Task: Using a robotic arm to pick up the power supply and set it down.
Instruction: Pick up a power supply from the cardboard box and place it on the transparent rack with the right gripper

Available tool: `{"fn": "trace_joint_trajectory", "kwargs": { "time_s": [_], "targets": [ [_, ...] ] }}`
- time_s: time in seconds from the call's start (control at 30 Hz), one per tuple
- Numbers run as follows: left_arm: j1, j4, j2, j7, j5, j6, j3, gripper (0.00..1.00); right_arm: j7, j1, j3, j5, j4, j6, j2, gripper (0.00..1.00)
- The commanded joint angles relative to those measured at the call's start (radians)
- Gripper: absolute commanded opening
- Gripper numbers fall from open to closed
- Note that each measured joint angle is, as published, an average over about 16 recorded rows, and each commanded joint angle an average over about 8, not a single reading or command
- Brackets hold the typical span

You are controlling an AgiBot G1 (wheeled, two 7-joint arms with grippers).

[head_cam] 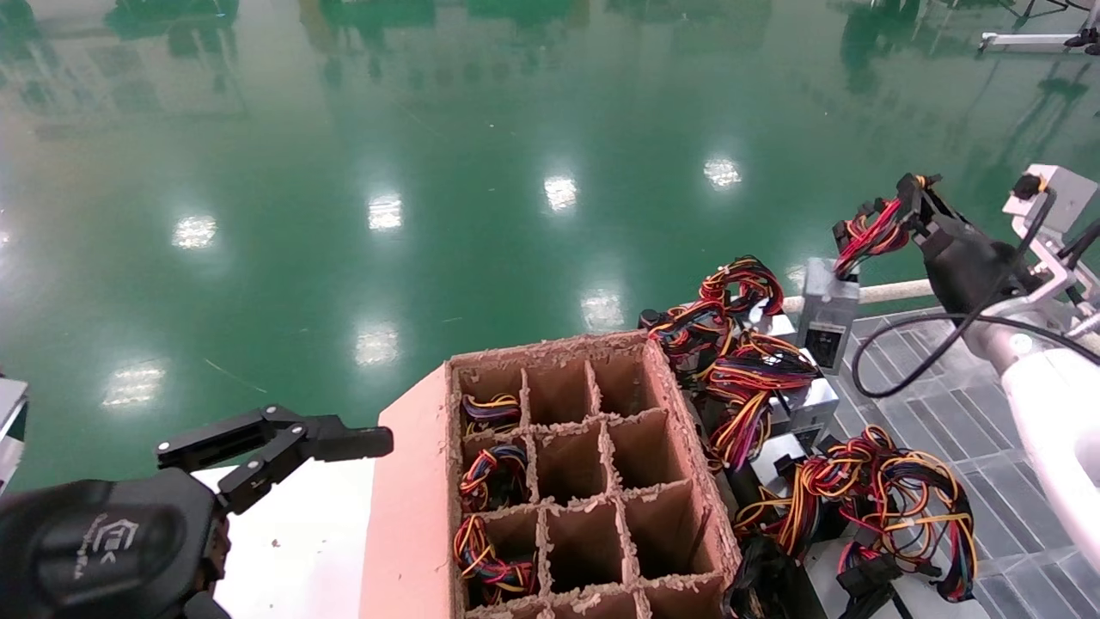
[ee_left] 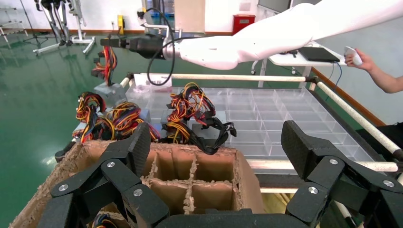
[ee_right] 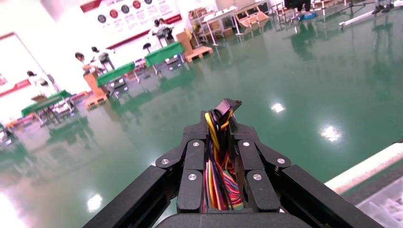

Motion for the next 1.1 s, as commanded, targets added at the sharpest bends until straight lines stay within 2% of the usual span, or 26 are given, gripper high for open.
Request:
{"fn": "trace_joint_trajectory", "kwargs": {
  "time_s": [0.03,0.57,1.1],
  "targets": [
    [0.000,0.000,0.000,0.000,0.000,0.000,0.000,1.00,-0.007,0.006,0.010,0.015,0.003,0.007,-0.010,0.00],
    [0.000,0.000,0.000,0.000,0.000,0.000,0.000,1.00,-0.123,0.024,0.061,0.085,0.009,0.040,-0.081,0.00],
    [0.000,0.000,0.000,0.000,0.000,0.000,0.000,1.00,-0.205,-0.031,0.124,0.173,-0.004,0.041,-0.092,0.00]
  ]
}}
